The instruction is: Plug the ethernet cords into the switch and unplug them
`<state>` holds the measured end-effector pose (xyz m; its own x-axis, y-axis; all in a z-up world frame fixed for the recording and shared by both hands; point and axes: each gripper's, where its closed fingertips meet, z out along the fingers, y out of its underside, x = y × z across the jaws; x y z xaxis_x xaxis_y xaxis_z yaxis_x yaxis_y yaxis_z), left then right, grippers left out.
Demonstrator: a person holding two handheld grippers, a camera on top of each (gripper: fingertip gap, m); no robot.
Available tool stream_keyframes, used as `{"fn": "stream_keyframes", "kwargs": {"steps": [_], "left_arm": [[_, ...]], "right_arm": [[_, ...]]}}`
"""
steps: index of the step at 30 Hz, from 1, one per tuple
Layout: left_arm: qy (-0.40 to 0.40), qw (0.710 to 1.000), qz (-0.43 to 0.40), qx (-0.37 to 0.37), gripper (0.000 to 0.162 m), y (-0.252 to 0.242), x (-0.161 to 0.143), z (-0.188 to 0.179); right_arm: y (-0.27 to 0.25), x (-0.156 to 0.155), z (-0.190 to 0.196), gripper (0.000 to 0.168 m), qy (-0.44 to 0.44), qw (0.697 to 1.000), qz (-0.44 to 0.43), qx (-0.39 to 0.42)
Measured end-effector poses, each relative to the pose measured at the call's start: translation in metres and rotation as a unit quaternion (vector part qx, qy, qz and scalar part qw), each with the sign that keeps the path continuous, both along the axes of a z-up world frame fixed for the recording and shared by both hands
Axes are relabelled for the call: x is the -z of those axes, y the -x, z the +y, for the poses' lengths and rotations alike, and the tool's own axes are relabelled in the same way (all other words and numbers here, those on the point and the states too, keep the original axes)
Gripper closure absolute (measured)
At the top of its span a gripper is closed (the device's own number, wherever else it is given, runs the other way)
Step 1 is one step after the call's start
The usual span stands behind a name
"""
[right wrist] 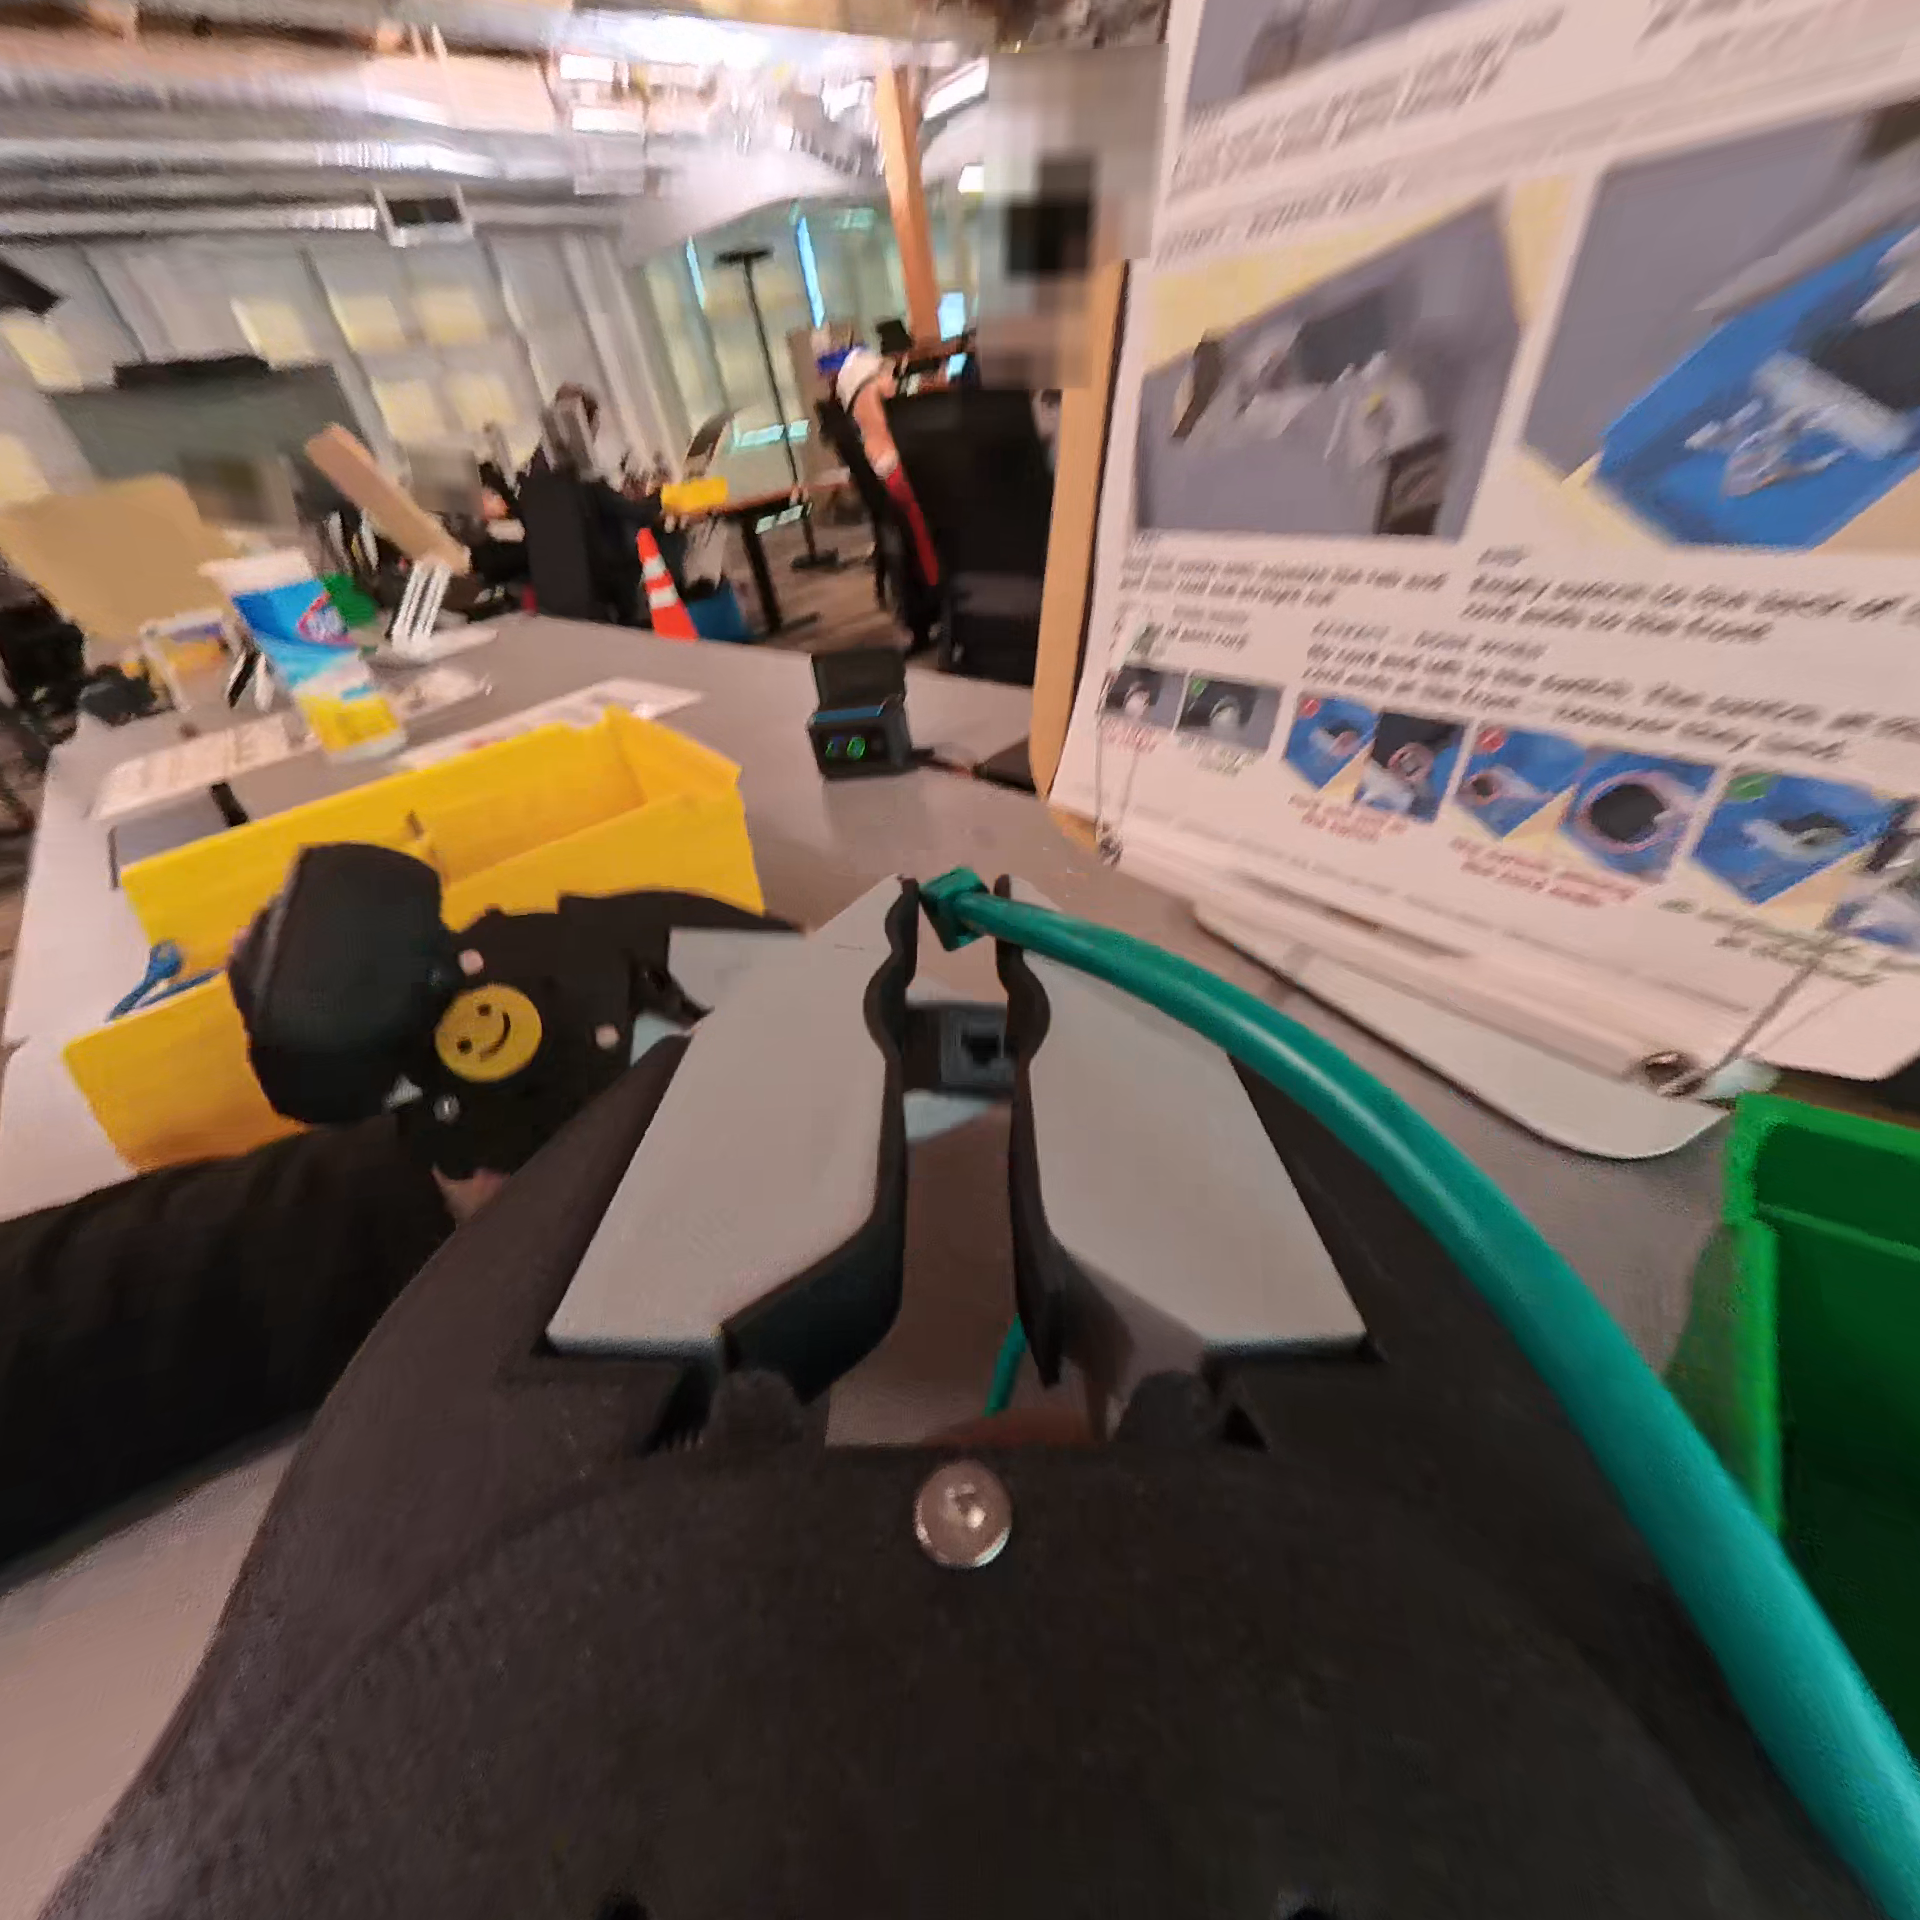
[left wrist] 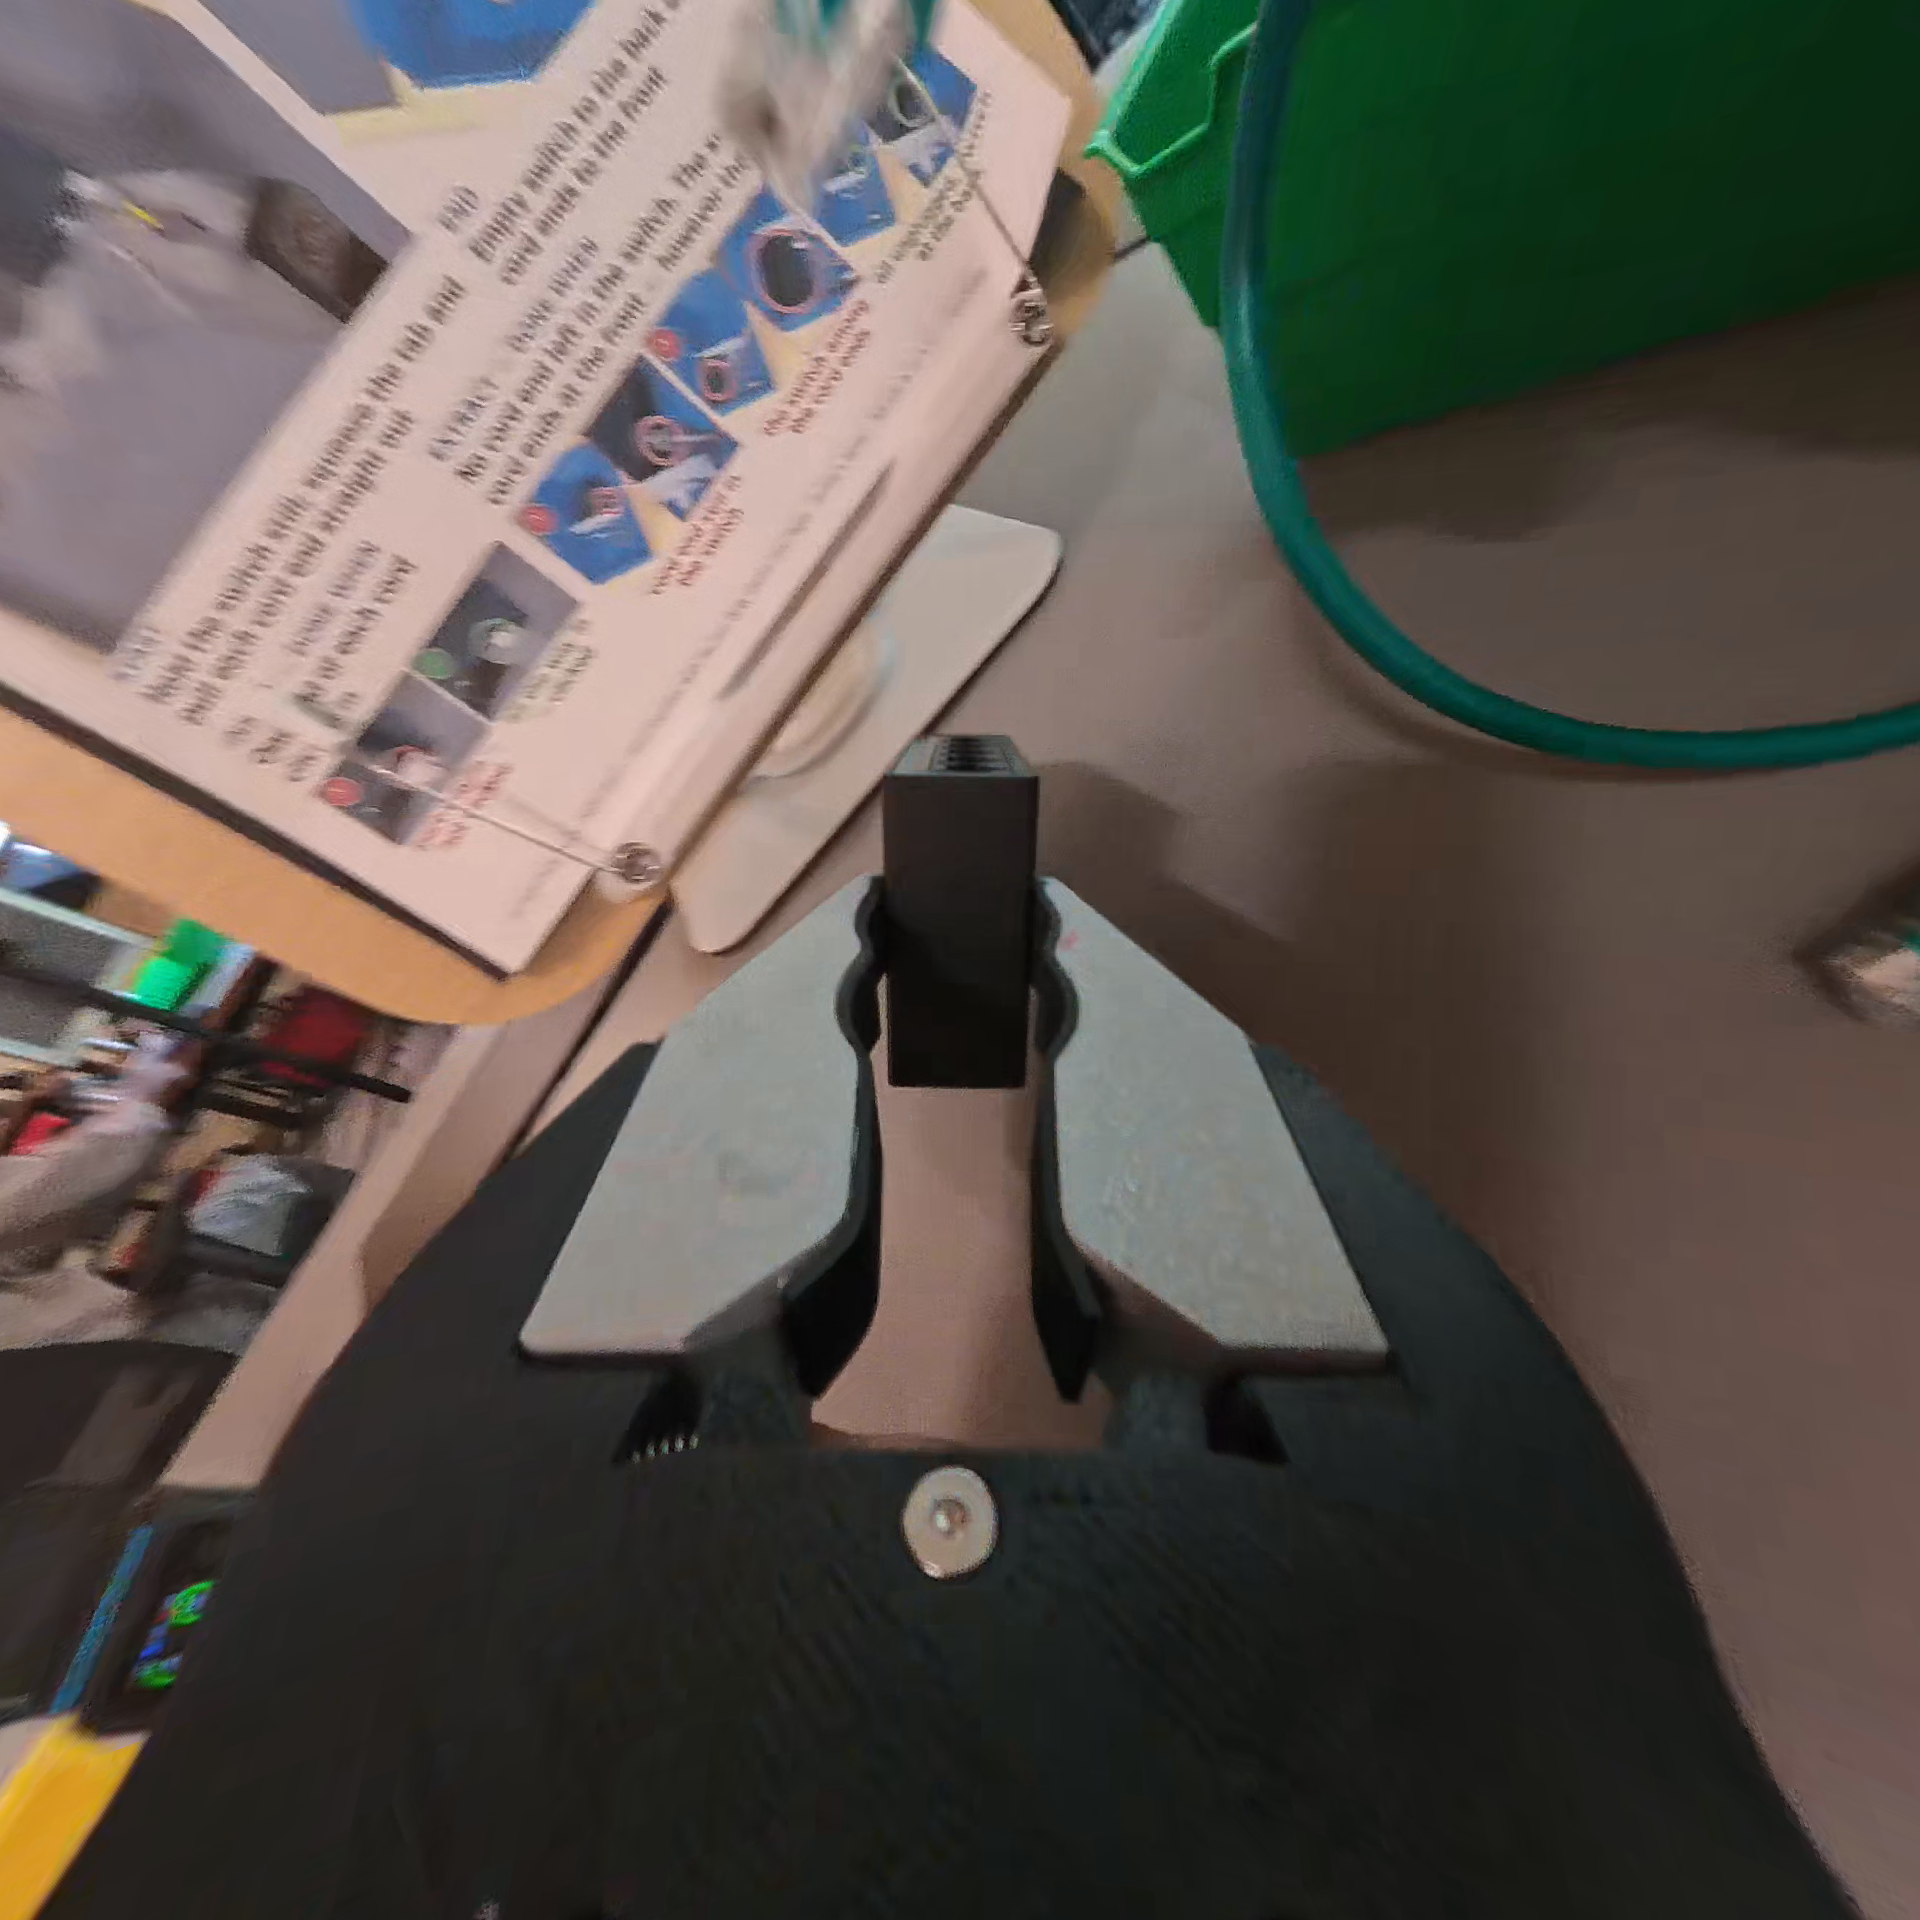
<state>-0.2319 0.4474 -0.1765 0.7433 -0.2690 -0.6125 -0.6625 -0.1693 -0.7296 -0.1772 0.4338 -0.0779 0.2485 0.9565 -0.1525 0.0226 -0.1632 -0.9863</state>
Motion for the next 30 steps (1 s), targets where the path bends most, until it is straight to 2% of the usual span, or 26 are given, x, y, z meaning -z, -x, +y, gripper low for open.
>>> {"fn": "stream_keyframes", "kwargs": {"steps": [4, 8, 16, 30], "left_arm": [[-0.014, 0.996, 0.082, 0.009, 0.137, 0.007, 0.007, -0.006], [-0.049, 0.995, 0.087, 0.016, 0.137, 0.004, -0.008, -0.011], [-0.098, 0.988, 0.114, 0.023, 0.137, 0.000, -0.025, -0.019], [-0.134, 0.984, 0.110, 0.030, 0.137, -0.004, -0.041, -0.026]], "right_arm": [[0.016, 0.031, -0.005, 0.158, 0.014, 0.998, -0.061, -0.021], [0.019, 0.042, -0.004, 0.158, 0.038, 0.996, -0.076, -0.031], [0.020, 0.038, -0.011, 0.158, 0.081, 0.993, -0.042, -0.073], [0.018, 0.032, -0.014, 0.158, 0.068, 0.994, -0.033, -0.082]]}}
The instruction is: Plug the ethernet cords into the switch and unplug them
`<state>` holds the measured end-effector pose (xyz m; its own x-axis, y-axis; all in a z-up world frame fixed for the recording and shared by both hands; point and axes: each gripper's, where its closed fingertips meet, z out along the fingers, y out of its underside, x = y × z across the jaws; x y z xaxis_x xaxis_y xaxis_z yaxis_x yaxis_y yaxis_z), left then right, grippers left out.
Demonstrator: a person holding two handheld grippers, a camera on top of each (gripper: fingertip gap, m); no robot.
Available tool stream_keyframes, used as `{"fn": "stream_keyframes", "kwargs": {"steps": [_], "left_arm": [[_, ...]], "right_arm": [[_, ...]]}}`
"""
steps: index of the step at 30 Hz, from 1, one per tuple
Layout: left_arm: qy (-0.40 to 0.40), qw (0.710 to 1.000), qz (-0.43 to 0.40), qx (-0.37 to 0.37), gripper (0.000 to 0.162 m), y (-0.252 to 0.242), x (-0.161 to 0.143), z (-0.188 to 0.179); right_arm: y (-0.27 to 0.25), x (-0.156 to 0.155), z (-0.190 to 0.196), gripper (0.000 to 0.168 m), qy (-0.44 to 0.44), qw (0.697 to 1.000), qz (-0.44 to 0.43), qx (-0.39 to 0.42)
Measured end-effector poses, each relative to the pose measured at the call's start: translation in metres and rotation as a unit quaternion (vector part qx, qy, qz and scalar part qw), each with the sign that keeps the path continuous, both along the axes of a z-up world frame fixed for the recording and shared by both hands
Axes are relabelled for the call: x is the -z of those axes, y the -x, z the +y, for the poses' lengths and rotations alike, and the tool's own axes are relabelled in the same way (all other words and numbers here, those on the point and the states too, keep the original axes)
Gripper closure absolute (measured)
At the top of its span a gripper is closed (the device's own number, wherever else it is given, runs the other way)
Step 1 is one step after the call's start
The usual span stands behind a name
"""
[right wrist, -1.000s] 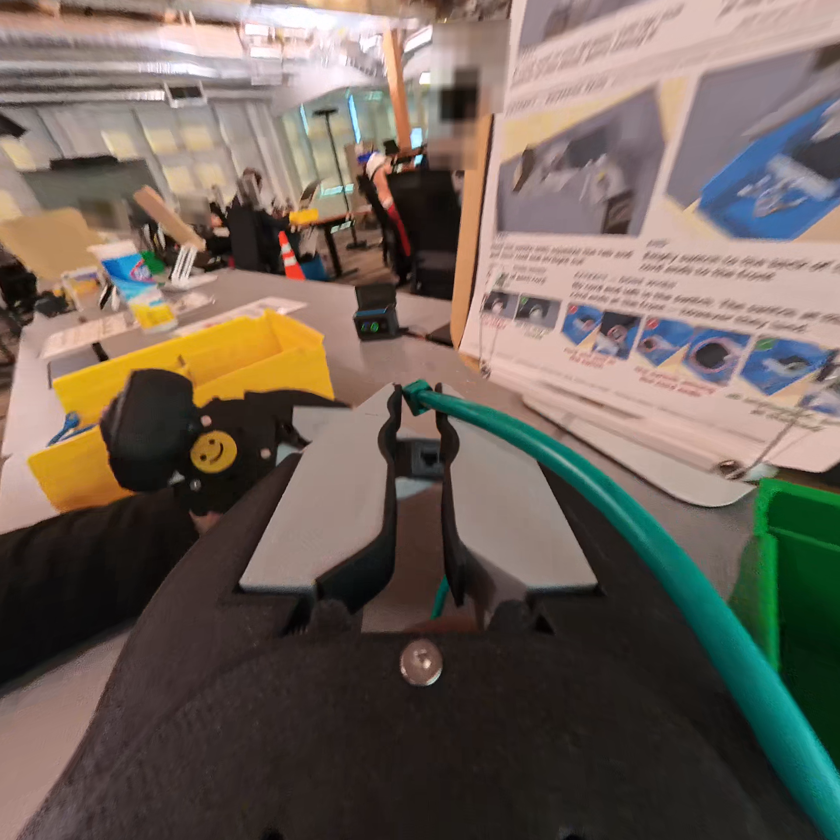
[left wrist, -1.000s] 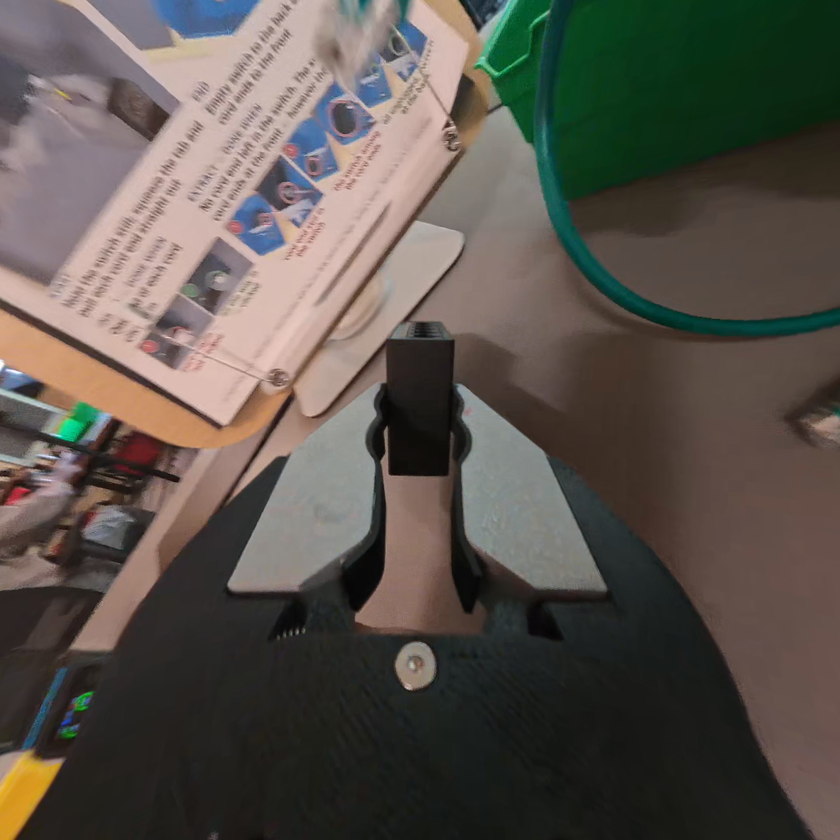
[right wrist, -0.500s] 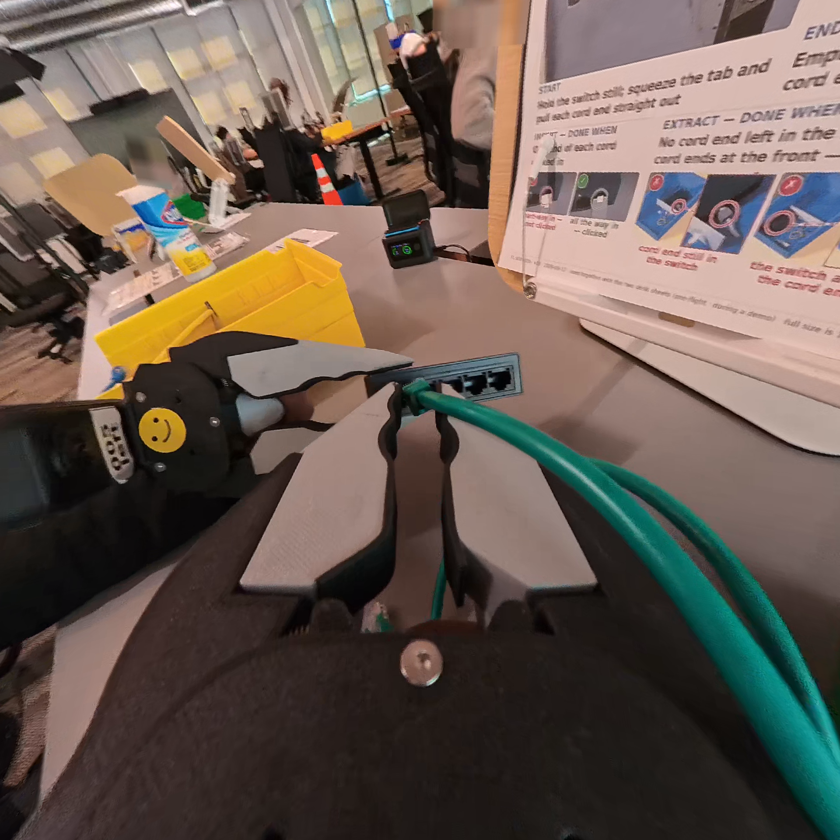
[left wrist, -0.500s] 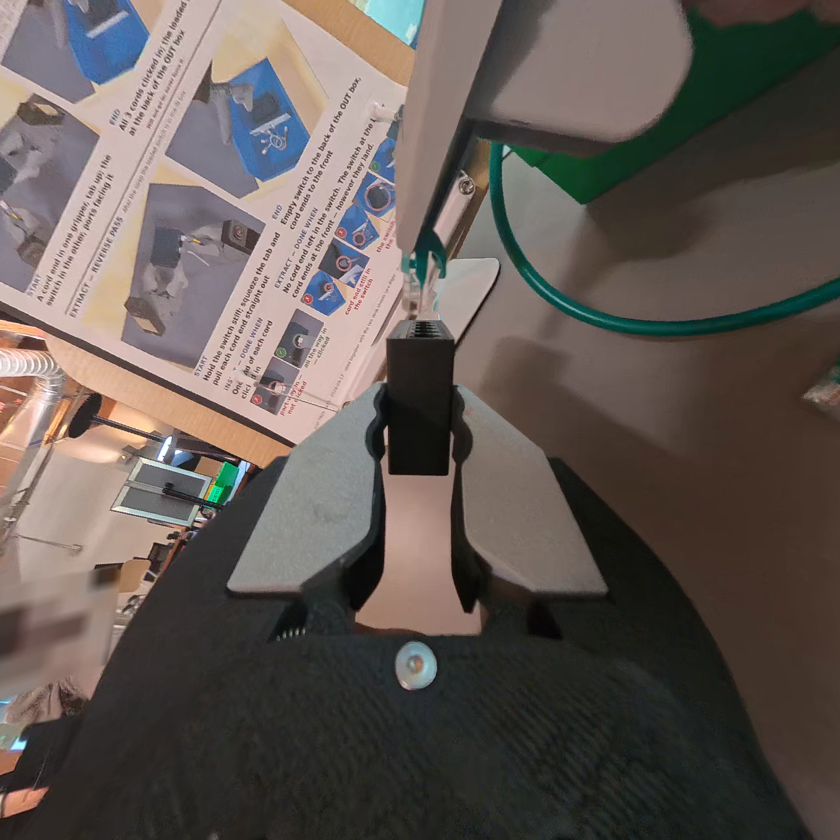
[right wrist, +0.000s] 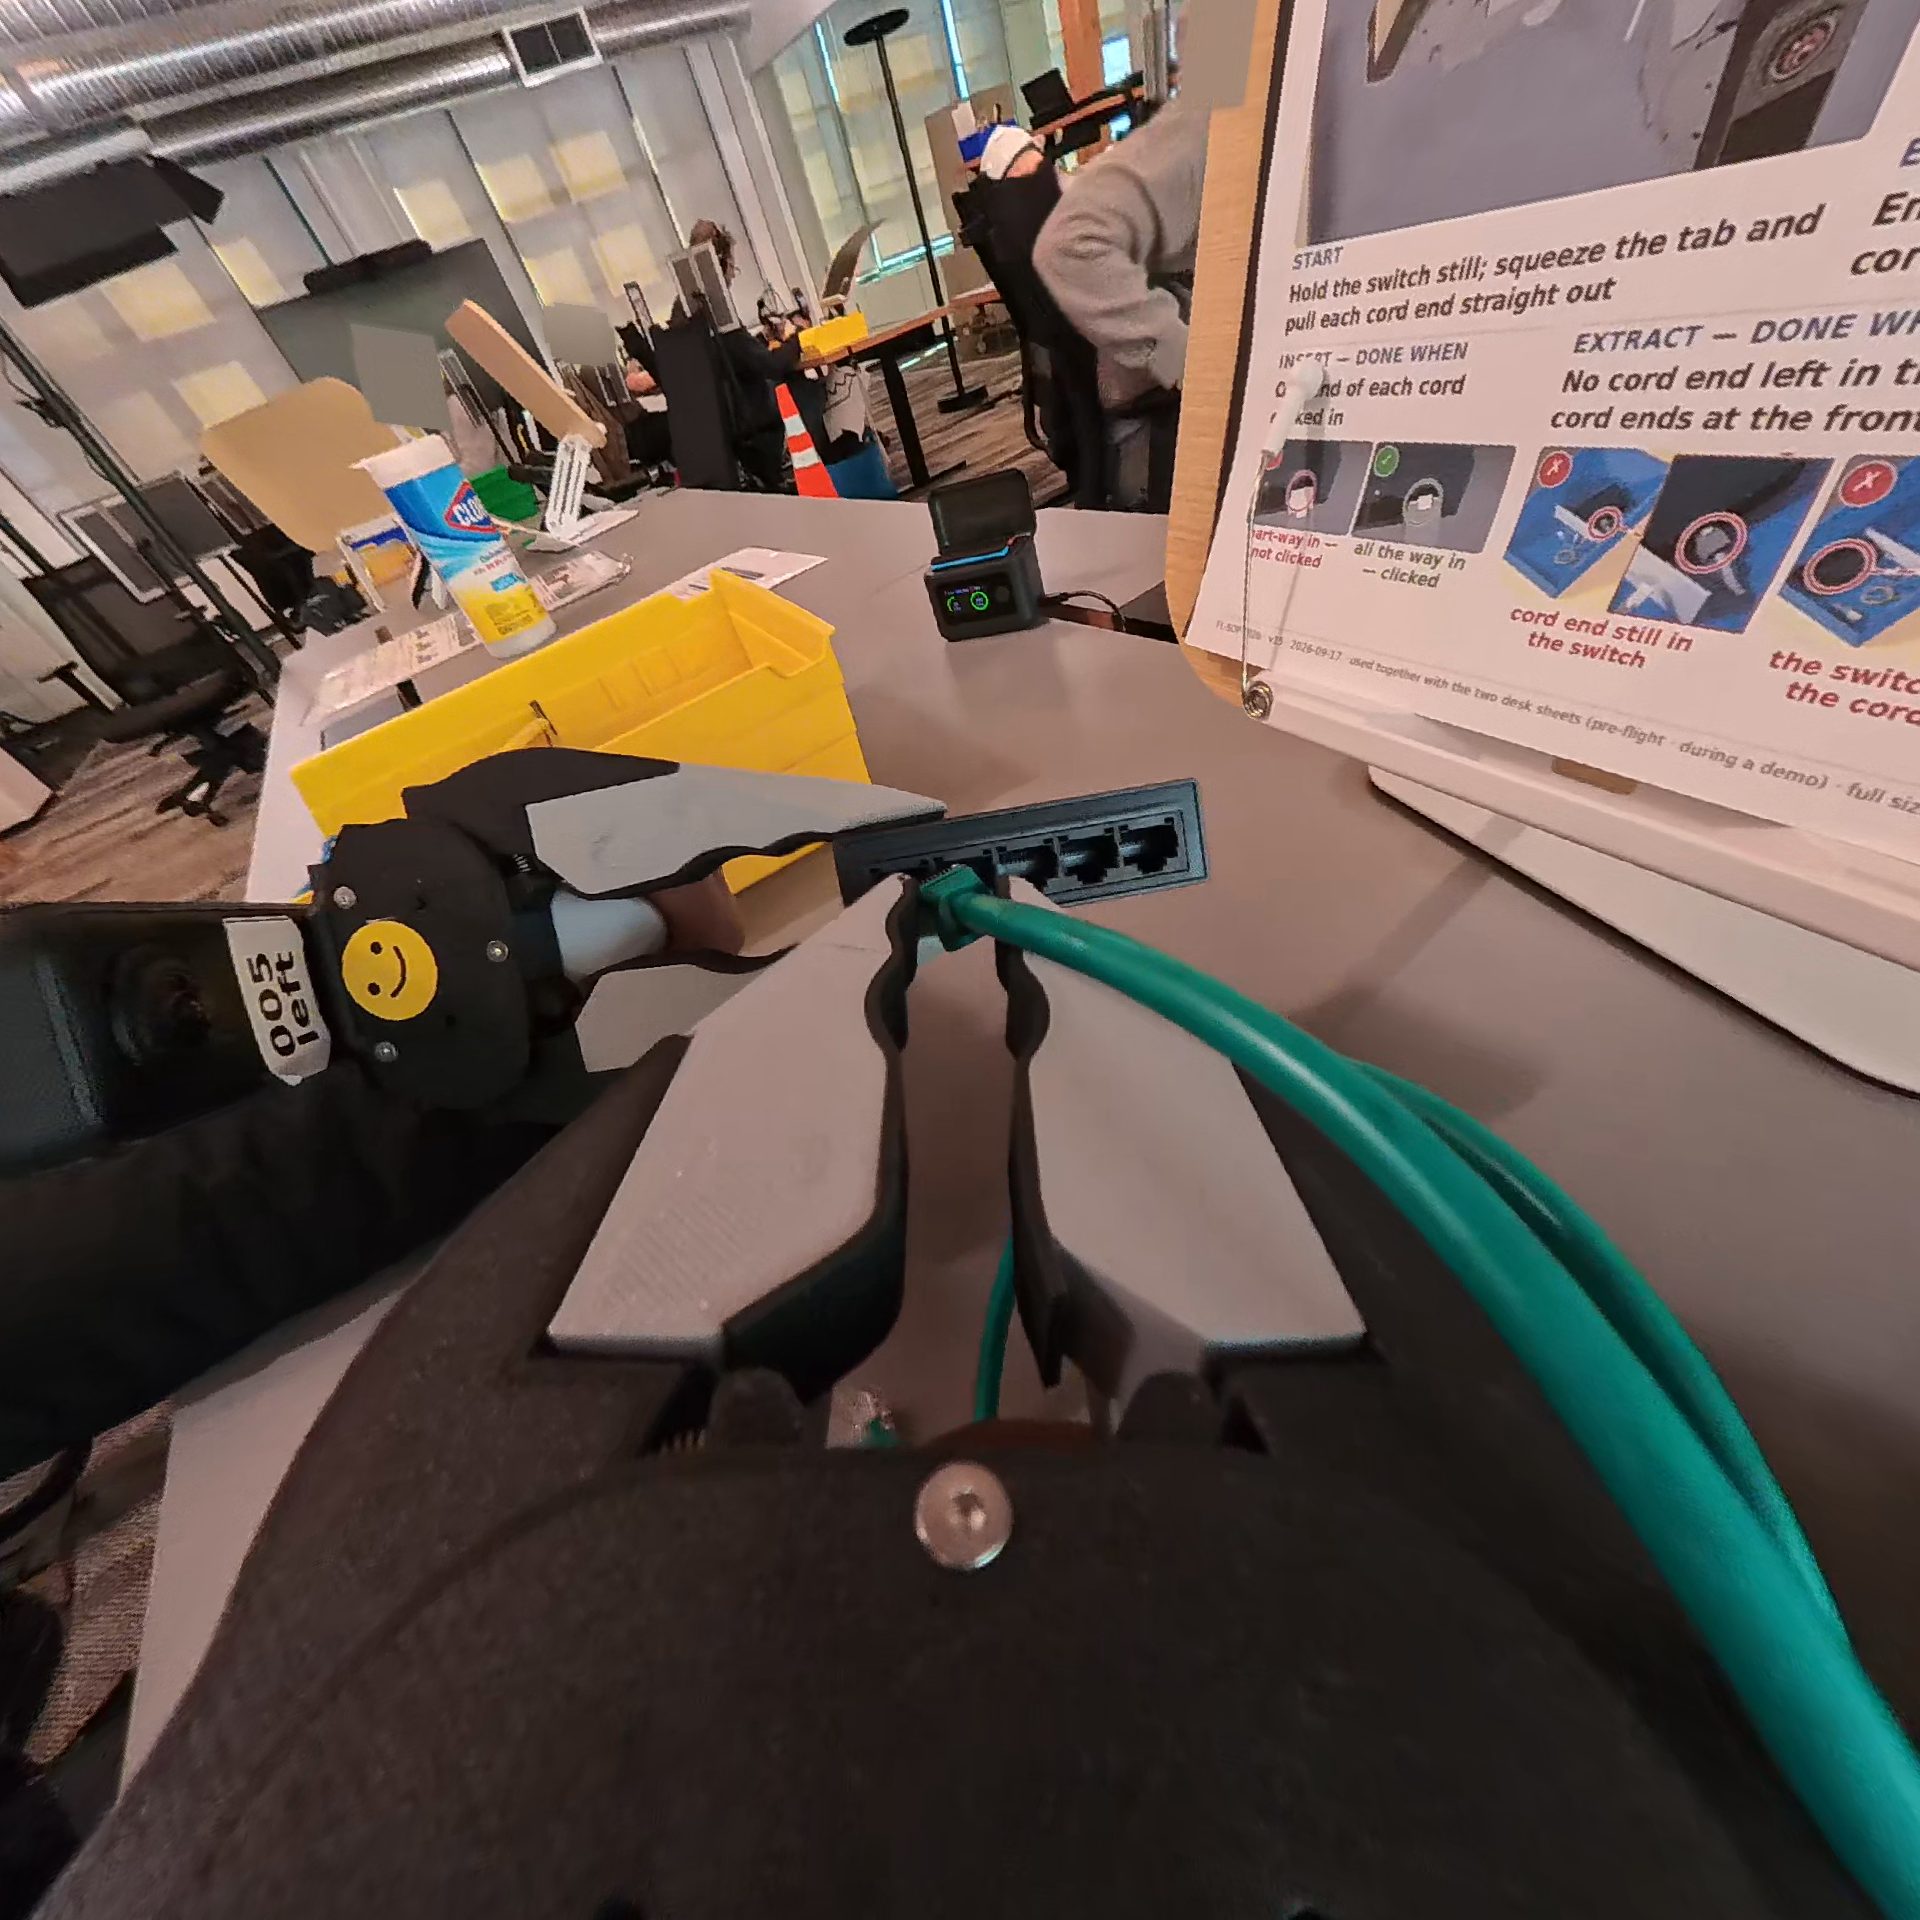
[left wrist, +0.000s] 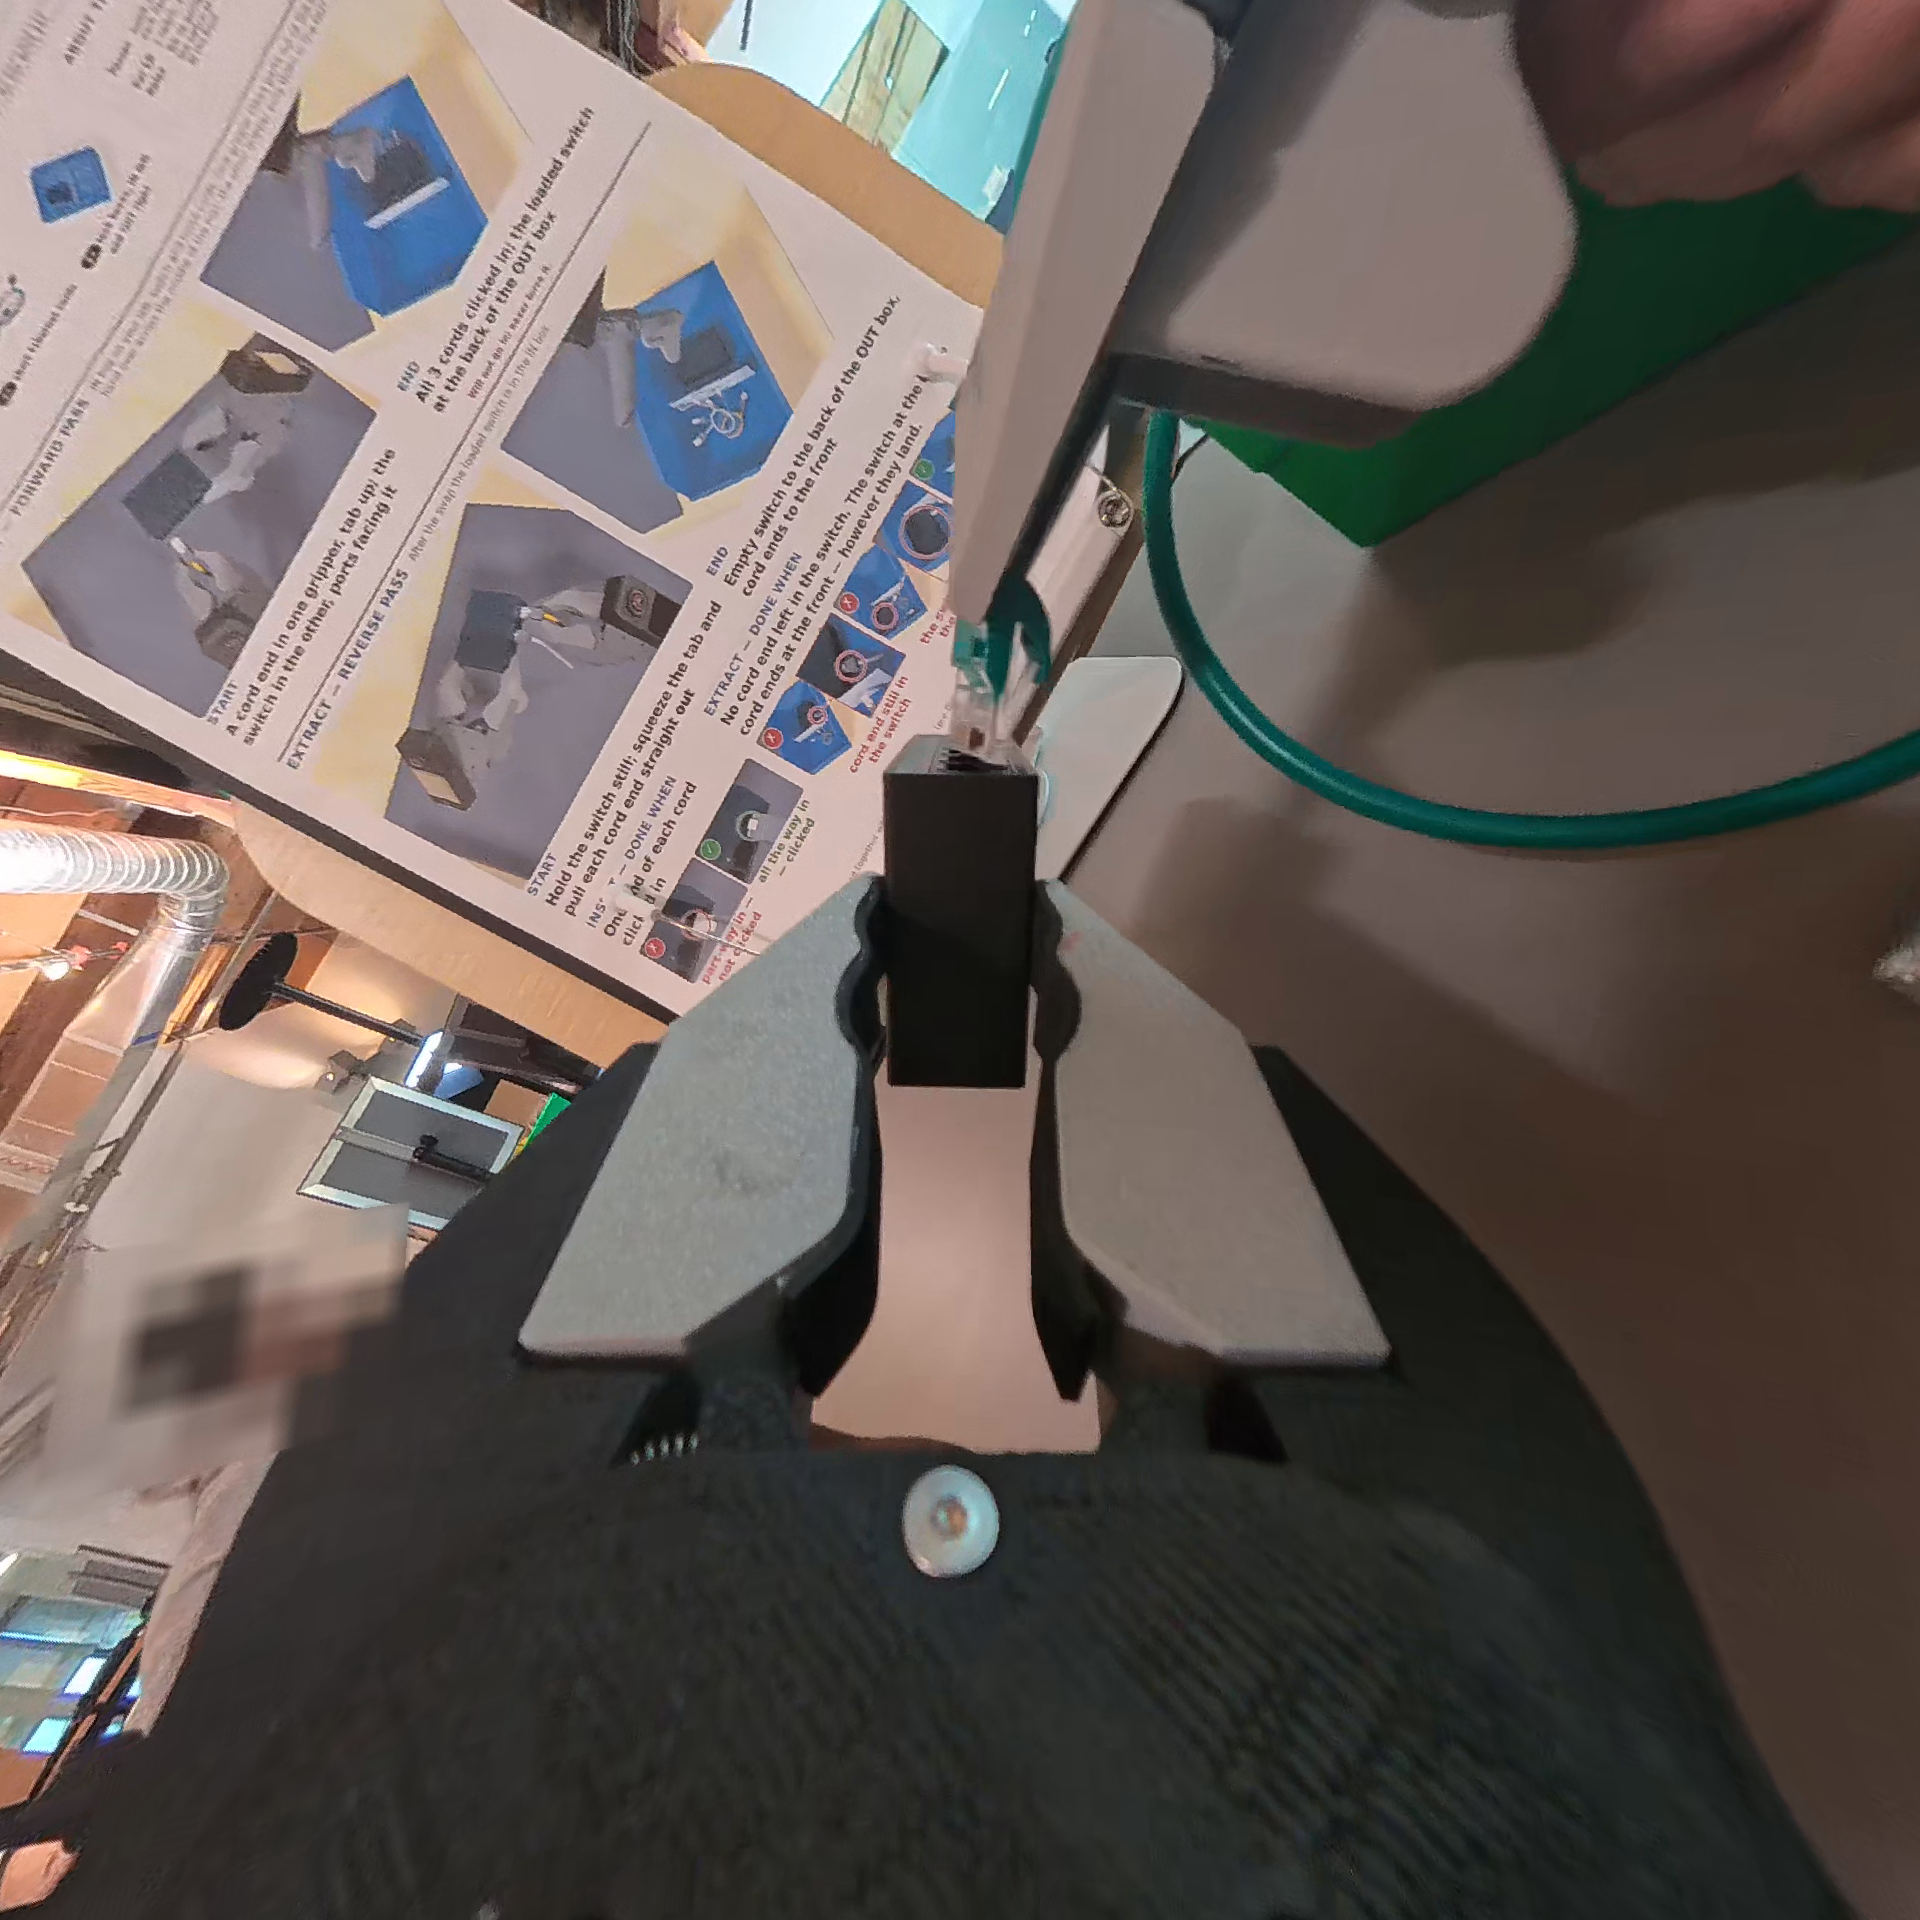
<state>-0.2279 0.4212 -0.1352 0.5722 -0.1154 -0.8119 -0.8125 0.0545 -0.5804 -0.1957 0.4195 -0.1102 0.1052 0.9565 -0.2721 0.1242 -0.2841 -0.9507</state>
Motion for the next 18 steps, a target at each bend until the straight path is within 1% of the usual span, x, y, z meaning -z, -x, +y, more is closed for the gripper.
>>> {"fn": "stream_keyframes", "kwargs": {"steps": [3, 7, 11, 18], "left_arm": [[0.009, 1.000, -0.001, 0.013, 0.137, -0.0046, 0.0036, -0.0005], [0.003, 1.000, 0.006, 0.008, 0.137, -0.0047, 0.0025, -0.0003], [-0.005, 1.000, -0.006, 0.009, 0.137, -0.0038, -0.0041, -0.0021], [-0.001, 1.000, -0.002, 0.014, 0.137, -0.0048, -0.0008, -0.0024]], "right_arm": [[-0.0001, -0.0044, -0.0053, 0.158, -0.008, 1.000, 0.005, -0.011], [-0.0005, -0.0066, -0.0082, 0.158, -0.018, 1.000, 0.004, -0.017], [-0.0024, -0.0066, -0.0050, 0.158, -0.027, 1.000, -0.002, -0.009], [-0.0013, -0.0042, -0.0101, 0.158, -0.030, 0.999, -0.007, -0.029]]}}
